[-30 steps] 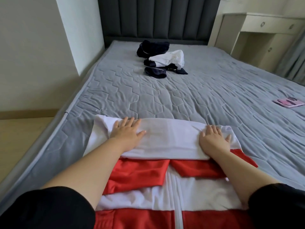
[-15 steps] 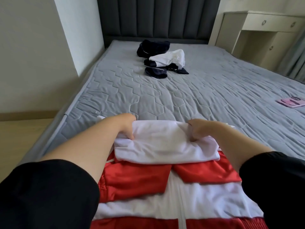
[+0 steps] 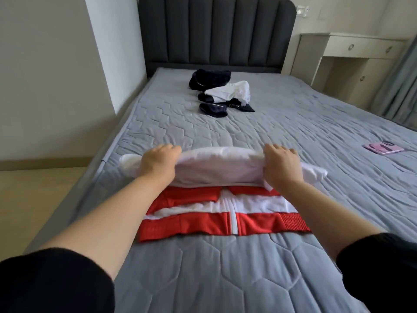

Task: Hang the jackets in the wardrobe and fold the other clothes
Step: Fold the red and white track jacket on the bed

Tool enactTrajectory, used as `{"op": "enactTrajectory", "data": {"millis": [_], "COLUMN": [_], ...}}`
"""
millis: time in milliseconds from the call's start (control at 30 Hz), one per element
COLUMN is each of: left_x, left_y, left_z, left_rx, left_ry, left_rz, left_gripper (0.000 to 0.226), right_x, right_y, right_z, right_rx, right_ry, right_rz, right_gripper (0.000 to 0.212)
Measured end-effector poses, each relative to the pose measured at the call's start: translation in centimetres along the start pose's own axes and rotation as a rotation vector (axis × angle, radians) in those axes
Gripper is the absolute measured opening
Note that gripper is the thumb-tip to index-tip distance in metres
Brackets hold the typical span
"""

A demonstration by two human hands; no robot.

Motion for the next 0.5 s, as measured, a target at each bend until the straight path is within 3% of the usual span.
{"op": "enactTrajectory", "data": {"millis": [133, 267, 367, 500], "left_x": [-5.4, -9.0, -9.2, -9.3], "left_y": [-2.3, -4.1, -3.9, -3.3], "left_z": [-0.8, -0.6, -0.6, 0.8], "left_rx": [-0.123, -0.005, 0.031, 0.121], "left_ry": [-0.130, -0.340, -0.342, -0.320], "left_rz": [-0.128, -0.330, -0.427, -0.567], "left_gripper": [0.034, 0.028, 0.023, 0.012], "right_x": [-5.2, -10.2, -10.8, -10.9], "right_y": [-0.8, -0.6, -0.9, -0.9], "right_z": [-0.5, -2.3, -0.6, 2.2], "right_rx": [0.111, -0.024, -0.046, 0.001], "right_ry": [0.097, 0.412, 0.284, 0.121], "right_rz": [-0.100, -0.031, 0.035, 0.152], "right_gripper": [0.028, 0.040, 0.038, 0.016]}}
Point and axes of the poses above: each hand's wrist, its own x-axis towards the middle knuckle, its own y-axis out of the back of the hand, z = x × y, the point moved 5 cm from there along x, towards the middle knuckle, and after that the axes turned 11 degrees about y, right-handed, at the moved point
